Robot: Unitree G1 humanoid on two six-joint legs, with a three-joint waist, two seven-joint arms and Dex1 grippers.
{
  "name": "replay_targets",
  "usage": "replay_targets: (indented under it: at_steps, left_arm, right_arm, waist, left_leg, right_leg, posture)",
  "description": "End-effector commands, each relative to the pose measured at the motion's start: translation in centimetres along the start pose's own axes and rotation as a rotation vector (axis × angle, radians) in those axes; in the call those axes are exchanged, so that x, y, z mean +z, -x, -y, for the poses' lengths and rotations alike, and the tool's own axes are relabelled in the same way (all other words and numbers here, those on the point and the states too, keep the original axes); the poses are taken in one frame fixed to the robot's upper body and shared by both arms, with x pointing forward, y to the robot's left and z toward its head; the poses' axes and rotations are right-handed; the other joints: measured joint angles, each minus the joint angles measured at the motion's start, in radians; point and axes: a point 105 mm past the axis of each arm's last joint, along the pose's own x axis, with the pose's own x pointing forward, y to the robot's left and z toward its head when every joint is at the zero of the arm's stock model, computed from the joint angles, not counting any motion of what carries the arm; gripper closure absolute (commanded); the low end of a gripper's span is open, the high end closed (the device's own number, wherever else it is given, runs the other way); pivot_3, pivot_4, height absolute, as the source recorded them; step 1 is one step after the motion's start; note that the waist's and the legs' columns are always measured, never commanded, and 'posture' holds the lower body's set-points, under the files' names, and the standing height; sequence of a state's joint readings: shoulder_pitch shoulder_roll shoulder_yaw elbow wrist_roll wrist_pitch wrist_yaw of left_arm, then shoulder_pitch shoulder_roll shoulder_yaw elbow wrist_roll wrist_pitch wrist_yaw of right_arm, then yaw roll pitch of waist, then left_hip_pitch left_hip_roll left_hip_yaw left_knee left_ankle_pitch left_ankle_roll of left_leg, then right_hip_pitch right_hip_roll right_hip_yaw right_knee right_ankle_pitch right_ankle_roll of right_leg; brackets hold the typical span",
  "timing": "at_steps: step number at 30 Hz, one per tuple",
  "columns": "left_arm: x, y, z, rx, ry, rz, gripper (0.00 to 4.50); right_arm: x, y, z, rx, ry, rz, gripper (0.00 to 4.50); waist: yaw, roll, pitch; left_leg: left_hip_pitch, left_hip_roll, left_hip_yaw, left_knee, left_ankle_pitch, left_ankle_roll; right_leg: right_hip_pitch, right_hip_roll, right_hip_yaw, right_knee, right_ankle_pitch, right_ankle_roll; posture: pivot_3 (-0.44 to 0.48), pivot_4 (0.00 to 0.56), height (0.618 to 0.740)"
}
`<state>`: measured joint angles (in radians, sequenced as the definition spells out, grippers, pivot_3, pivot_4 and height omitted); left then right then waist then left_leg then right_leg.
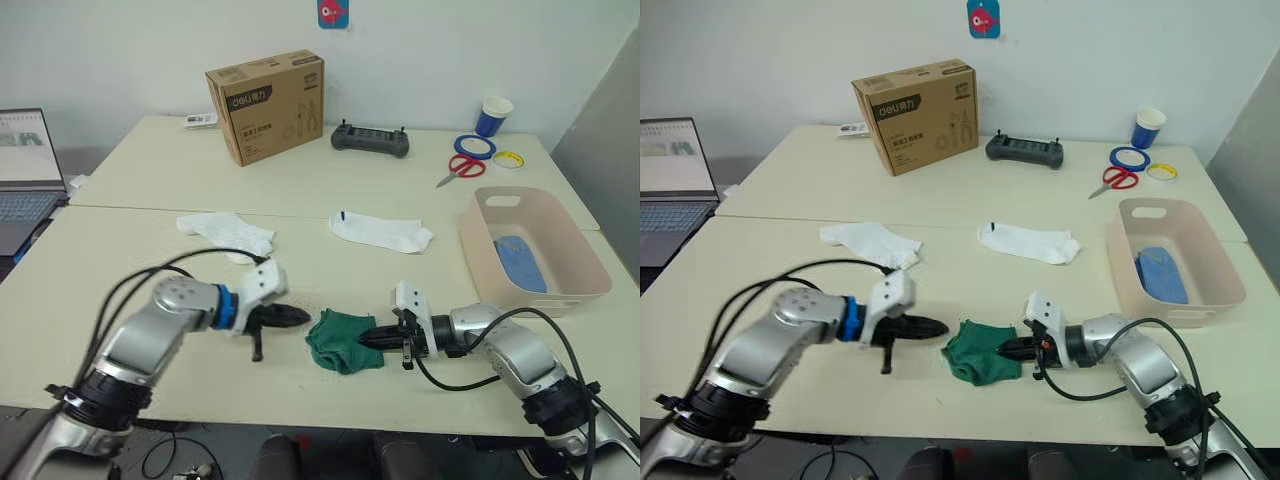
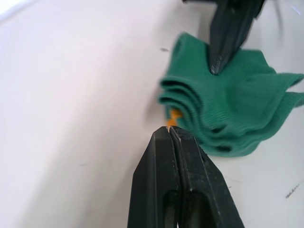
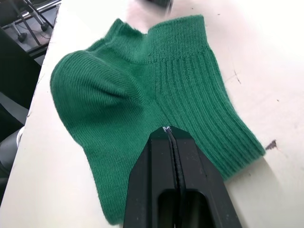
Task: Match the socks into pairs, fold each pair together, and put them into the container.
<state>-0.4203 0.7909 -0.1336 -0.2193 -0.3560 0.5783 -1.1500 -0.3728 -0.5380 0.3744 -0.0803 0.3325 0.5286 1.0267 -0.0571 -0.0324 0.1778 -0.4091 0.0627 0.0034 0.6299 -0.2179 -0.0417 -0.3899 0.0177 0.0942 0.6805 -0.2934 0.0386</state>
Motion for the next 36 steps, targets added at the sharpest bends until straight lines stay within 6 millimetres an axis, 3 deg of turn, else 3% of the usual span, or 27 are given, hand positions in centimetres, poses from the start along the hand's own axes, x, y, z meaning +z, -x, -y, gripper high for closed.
replay_targets:
  at_steps: [1, 4, 9, 14, 18, 24, 31, 36]
  left_arm:
    - [3.8, -0.3, 2.1, -0.090, -0.072, 0.126, 4.50]
    - [3.8, -1.5, 3.0, -0.114, -0.083, 0.138, 4.50]
    - [1.1, -4.5, 5.0, -0.164, -0.056, 0.103, 4.50]
    - [-2.4, -4.9, 5.1, -0.131, -0.007, 0.026, 4.50]
    - [-4.7, -4.8, 5.0, -0.108, -0.020, -0.049, 4.50]
    - [-5.8, -4.2, 5.1, -0.103, -0.021, -0.081, 4.50]
    - [-6.0, -4.2, 5.1, -0.093, -0.021, -0.080, 4.50]
    - [-6.1, -4.1, 5.1, -0.088, -0.024, -0.083, 4.50]
  right_arm:
    - [0.3, -0.1, 0.4, -0.019, 0.002, 0.002, 4.49]
    - [0.8, -0.1, 0.4, -0.008, -0.009, 0.021, 4.49]
    - [2.5, 0.7, 0.4, 0.001, -0.130, 0.102, 4.49]
    - [3.0, 2.8, 1.6, -0.049, -0.282, 0.124, 4.49]
    - [3.8, 4.1, 1.1, -0.024, -0.428, 0.114, 3.60]
    - [1.9, 4.5, 0.6, -0.083, -0.574, -0.060, 1.49]
    - [1.3, 2.9, -0.6, -0.019, -0.735, -0.097, 1.49]
    - [2.3, 0.9, -1.2, 0.078, -0.823, -0.045, 1.49]
  waist:
    - [0.000, 0.000, 0.000]
    - [0.001, 0.000, 0.000]
    - [0.000, 0.000, 0.000]
    - [0.001, 0.000, 0.000]
    - [0.001, 0.000, 0.000]
    - [-0.001, 0.000, 0.000]
    - [-0.002, 0.000, 0.000]
    - [-0.005, 0.001, 0.000]
  left_leg:
    - [0.000, 0.000, 0.000, 0.000, 0.000, 0.000]
    - [0.000, 0.000, 0.001, 0.000, 0.000, 0.000]
    - [0.000, 0.000, 0.000, 0.000, 0.000, 0.000]
    - [0.000, 0.000, -0.001, 0.000, 0.000, 0.000]
    - [0.000, 0.000, 0.000, 0.000, 0.000, 0.000]
    - [0.000, 0.000, 0.000, -0.001, 0.000, 0.000]
    - [0.000, 0.000, 0.000, -0.001, 0.000, 0.000]
    - [0.000, 0.001, 0.000, -0.001, 0.000, 0.000]
  right_leg:
    - [0.000, 0.000, 0.000, 0.000, 0.000, 0.000]
    - [0.000, 0.000, 0.001, 0.000, 0.000, 0.000]
    - [0.000, 0.001, 0.000, 0.000, 0.000, 0.000]
    - [0.000, 0.001, 0.000, 0.000, 0.000, 0.000]
    - [0.000, 0.001, 0.001, 0.000, 0.000, 0.000]
    - [0.000, 0.000, 0.001, 0.000, 0.000, -0.001]
    - [0.000, 0.000, 0.001, 0.000, 0.000, -0.001]
    - [0.000, 0.001, 0.000, 0.000, 0.000, -0.001]
  posture:
    - [0.000, 0.150, 0.740]
    - [0.000, 0.150, 0.740]
    - [0.000, 0.150, 0.740]
    - [0.000, 0.150, 0.740]
    - [0.000, 0.150, 0.740]
    - [0.000, 0.150, 0.740]
    - [0.000, 0.150, 0.740]
    - [0.000, 0.150, 0.740]
